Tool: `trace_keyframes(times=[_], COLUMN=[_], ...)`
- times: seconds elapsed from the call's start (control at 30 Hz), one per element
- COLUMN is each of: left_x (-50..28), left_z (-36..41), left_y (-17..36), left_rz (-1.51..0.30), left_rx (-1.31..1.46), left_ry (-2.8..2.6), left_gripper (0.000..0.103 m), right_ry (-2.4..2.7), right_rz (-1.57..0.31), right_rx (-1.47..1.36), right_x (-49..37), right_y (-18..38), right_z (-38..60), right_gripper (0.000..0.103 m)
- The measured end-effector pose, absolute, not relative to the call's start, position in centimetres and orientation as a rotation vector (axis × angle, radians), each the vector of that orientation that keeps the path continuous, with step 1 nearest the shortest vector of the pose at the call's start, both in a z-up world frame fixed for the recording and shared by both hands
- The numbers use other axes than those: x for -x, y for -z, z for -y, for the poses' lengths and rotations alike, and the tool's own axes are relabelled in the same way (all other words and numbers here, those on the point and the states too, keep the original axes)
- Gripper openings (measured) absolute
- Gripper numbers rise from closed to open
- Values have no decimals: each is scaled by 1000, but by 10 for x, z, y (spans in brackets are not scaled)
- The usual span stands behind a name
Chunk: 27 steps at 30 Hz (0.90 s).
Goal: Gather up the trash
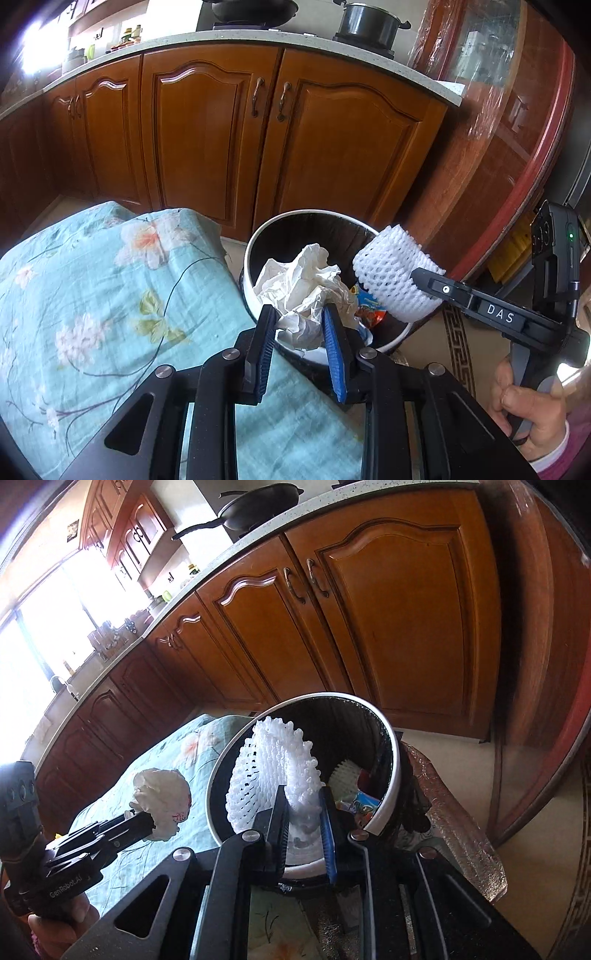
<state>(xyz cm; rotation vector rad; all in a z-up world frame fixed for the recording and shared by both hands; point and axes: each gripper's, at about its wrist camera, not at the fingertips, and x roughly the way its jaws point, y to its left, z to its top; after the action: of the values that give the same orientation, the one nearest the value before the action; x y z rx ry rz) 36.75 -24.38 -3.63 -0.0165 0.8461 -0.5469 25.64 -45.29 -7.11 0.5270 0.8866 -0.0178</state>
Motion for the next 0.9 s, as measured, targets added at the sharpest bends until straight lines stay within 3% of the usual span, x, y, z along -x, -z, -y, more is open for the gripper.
trace_keyframes(times=[0.2,0.3,0.37,0.4,0.43,0.67,0.73,0.9], left_x=[-390,-399,-402,-403,-403,-385,-374,-341], left_z=[262,271,276,277,278,262,257,243], left_y=[41,44,46,47,48,57,58,51], left_rz=[-858,-860,-864,-862,-862,-856,-842,-797], left_rx=[15,0,-10,-8,-7,24,32,43], left_ry=[553,550,532,528,525,486,470,417], left_gripper=[28,40,63,65,66,73,77,82], right_ry=[20,20,21,24,27,33,30,17], right_rz=[-908,-918,-924,-921,-917,-841,-819,-769], right_rx=[-506,-501,-508,-512,-515,-564,-576,-592], right_x=[-275,-283,-286,-285,-284,-262,-259,-237], right_y=[76,79,82,82,82,72,70,61], right_z=[459,461,463,463,464,469,465,448], right_gripper=[19,22,37,54,61,69,80,93])
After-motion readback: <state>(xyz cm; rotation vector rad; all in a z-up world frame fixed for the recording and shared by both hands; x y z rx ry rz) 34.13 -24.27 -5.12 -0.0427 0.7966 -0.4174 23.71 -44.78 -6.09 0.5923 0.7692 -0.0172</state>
